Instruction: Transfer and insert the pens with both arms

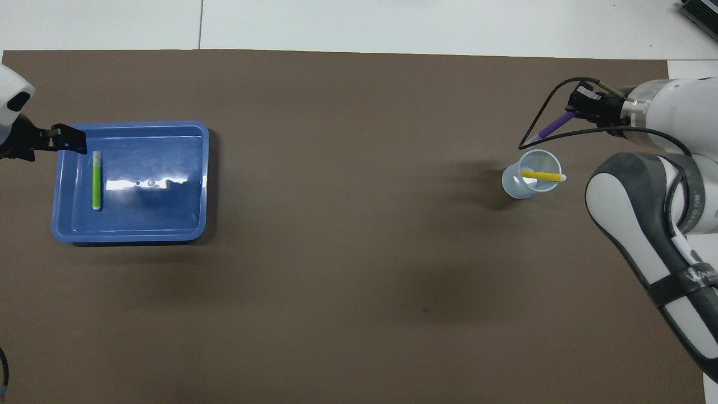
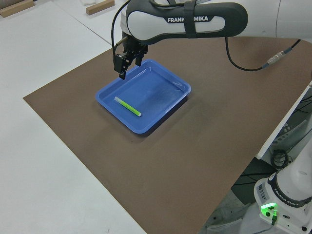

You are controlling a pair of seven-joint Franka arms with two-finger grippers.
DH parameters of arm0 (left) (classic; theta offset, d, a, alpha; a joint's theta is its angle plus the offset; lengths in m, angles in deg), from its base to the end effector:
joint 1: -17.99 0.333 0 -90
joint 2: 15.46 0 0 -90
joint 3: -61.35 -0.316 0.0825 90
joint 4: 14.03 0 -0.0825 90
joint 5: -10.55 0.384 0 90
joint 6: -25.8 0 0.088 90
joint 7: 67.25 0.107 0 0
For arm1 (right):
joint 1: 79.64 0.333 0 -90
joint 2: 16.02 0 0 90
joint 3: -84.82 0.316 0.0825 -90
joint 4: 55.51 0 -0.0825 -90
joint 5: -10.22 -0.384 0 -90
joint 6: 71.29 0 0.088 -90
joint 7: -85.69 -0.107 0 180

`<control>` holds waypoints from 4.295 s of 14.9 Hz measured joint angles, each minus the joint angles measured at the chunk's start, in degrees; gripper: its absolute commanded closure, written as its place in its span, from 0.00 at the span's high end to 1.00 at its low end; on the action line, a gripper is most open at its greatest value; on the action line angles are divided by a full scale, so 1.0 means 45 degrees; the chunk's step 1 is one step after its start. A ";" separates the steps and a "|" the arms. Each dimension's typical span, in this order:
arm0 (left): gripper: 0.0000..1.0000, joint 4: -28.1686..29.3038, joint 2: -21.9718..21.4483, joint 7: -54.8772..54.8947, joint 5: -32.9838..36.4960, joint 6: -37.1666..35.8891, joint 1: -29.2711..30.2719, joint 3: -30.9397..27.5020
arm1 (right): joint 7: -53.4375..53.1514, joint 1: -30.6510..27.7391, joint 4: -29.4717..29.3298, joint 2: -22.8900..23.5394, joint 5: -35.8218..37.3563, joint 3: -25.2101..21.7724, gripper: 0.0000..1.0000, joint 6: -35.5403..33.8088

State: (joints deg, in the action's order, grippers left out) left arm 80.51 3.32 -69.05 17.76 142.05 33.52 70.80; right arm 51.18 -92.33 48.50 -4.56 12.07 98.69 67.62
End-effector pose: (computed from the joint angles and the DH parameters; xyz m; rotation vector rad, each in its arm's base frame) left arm 0.6525 0.0876 0.4296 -3.0732 -0.1463 -0.0830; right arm 0.6483 0.0034 0.4760 -2.8182 0.8357 -0.5802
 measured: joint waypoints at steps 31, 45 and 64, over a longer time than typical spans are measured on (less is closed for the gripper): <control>0.33 0.0439 0.2675 0.0912 0.0246 0.3095 0.0600 0.0218 | 0.0409 -0.0378 0.0417 -0.0071 0.0001 -0.0020 0.00 -0.1691; 0.00 -0.0108 0.2607 0.0912 0.0247 0.1975 0.0575 0.0244 | -0.0183 -0.0249 0.0389 0.0156 -0.0003 0.0005 1.00 -0.1583; 0.00 -0.2116 0.0103 -0.3994 -0.0593 -0.3335 -0.0115 0.0413 | -0.2695 0.1274 -0.0922 -0.1444 -0.1341 0.0531 1.00 -0.5833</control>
State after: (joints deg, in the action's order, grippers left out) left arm 70.99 3.79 -87.03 15.09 127.04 33.00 72.66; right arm 39.05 -86.60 44.35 -11.06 6.04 101.08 41.37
